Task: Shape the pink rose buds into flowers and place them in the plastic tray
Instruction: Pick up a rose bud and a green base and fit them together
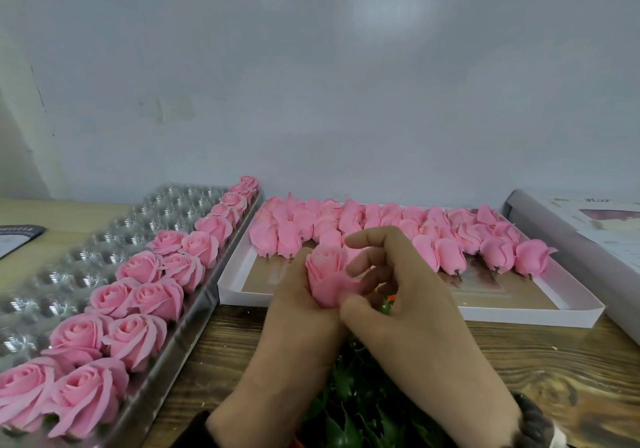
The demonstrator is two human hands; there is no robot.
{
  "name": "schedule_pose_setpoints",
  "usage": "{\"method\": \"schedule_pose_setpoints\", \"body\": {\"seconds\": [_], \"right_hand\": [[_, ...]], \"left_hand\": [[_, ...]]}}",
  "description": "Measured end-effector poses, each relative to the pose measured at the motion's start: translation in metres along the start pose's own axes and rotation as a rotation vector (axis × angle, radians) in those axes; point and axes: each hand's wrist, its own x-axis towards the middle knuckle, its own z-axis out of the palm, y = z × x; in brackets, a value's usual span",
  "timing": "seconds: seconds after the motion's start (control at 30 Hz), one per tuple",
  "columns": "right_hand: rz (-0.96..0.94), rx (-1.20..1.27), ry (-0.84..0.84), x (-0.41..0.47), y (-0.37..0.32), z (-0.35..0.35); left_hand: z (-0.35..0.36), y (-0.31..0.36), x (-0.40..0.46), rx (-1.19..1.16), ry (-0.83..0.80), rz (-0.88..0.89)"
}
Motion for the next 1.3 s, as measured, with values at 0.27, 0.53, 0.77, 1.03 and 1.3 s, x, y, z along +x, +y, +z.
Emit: {"method": "schedule_pose_setpoints", "body": {"seconds": [0.27, 0.53, 0.77, 1.03, 1.3], "right_hand": [[0.023, 0.085, 0.036, 0.004, 0.000, -0.006], [0.008, 0.137, -0.163, 0.007, -0.003, -0.027], [-0.078, -0.058, -0.370, 0.006, -0.008, -0.044], [0.002, 0.001, -0.499, 0.006, -0.009, -0.047], [0.033, 0.114, -0.412, 0.009, -0.006, -0.049]], "left_hand": [[-0.003, 0.003, -0.003, 0.074, -0.163, -0.003], [-0.008, 0.009, -0.004, 0.141, -0.234, -0.020], [-0.013, 0.003, 0.000, 0.257, -0.349, -0.032], [-0.007, 0.004, -0.004, 0.314, -0.419, -0.017], [-0.011, 0.003, -0.008, 0.294, -0.429, -0.094]]}}
